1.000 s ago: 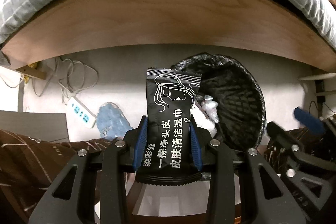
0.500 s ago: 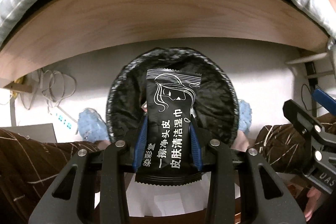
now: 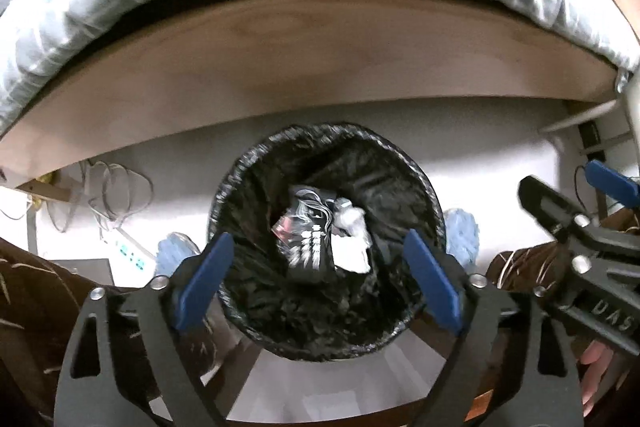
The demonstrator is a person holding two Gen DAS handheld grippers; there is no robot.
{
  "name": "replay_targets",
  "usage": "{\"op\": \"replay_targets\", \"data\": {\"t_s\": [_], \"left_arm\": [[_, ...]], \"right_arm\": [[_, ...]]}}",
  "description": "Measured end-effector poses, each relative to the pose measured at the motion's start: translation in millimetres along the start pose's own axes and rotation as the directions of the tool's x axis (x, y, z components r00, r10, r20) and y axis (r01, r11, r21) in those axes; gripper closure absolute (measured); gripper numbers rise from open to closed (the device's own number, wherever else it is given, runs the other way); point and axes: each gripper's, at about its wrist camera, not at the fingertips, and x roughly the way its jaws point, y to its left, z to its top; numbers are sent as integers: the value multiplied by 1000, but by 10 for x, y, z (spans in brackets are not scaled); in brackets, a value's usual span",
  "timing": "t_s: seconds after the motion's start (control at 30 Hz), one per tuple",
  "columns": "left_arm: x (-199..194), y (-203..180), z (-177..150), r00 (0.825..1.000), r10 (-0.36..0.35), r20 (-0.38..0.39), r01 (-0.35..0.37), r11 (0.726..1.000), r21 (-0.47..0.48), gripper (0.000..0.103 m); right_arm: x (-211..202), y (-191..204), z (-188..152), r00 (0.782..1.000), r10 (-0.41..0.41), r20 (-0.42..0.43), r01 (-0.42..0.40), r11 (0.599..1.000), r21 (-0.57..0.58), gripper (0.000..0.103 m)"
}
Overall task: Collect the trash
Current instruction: 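Move both open tools back over the bed toward the remaining trash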
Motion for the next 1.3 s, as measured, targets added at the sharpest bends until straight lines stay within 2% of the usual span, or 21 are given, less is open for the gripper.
{"op": "replay_targets", "data": {"t_s": [0.13,0.33,0.53,0.63,0.7,0.93,1.1,1.3], "left_arm": [[-165,177,57,998,36,57,-34,999,-37,7],[-489,397,221,984,58,167,-46,996,-72,6],[-816,472,450,956,96,279,-78,994,-73,6],[-965,556,595,944,87,318,-63,994,-85,6],[-1008,600,702,939,87,332,-61,994,-89,6],[-1230,755,1093,902,128,412,-81,988,-130,6],[-1305,832,1385,888,118,445,-63,988,-138,6],[-1245,1000,1748,889,105,446,-38,987,-156,6]], "right_arm": [[-254,-24,127,996,-7,87,7,1000,4,14],[-561,-58,339,979,-22,202,25,1000,-11,14],[-779,-87,607,956,-10,294,13,1000,-8,14],[-846,-122,731,945,-4,328,5,1000,-1,14],[-876,-140,814,938,-8,346,4,1000,12,14],[-912,-129,1094,918,1,398,-6,1000,12,14],[-893,-66,1326,909,12,416,-10,1000,-7,14],[-831,-31,1658,899,18,437,-12,1000,-17,14]]}}
